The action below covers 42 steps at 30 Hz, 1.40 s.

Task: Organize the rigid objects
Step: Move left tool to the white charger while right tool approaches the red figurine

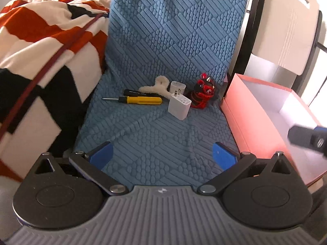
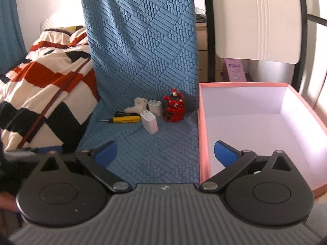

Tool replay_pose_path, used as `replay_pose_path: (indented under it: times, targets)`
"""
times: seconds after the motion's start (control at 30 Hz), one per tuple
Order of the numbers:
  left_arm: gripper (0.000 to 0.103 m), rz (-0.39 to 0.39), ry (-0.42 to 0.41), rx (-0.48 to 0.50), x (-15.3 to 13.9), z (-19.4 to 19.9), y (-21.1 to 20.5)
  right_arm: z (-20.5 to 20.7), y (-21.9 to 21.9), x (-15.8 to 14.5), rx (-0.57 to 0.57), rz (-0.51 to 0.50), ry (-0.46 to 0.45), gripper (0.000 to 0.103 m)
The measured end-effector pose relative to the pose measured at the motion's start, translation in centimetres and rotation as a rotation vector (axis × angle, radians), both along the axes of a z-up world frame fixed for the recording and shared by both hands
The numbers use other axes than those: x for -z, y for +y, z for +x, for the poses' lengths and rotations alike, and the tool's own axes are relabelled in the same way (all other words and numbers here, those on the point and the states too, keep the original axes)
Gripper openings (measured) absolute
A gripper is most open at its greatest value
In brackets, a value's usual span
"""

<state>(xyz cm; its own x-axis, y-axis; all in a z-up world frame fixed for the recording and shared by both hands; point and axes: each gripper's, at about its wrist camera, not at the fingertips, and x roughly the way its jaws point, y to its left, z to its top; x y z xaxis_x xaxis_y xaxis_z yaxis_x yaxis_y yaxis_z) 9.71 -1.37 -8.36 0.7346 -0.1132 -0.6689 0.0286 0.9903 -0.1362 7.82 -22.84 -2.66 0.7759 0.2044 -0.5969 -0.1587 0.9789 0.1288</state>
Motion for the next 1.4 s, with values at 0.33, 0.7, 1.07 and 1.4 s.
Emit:
replay_pose_path:
  times: [0.33,0.7,1.07,1.4]
  targets:
    - [0.103,-0.056,0.018,0.02,2.6,4.6,0.2,3.9,0.7,0.8,-0.019,0.012,-0.042,0.103]
    - [0.103,-0.014,-0.003,0.049,5.1,10.2,-0.7,9.1,-0.1,2.3,0.006,0.021,-0.082,0.097]
    - [0.101,-0.008,0.003,0.064,7.9,14.5,-2.2,12.2,2.5,2.9,-0.101,-0.088,-0.212,0.072]
    - [0.093,-0.062,0.02,0.125,9.0,16.9,-3.3,19.3,2.9,5.1,-0.139,-0.054,-0.107,0.071]
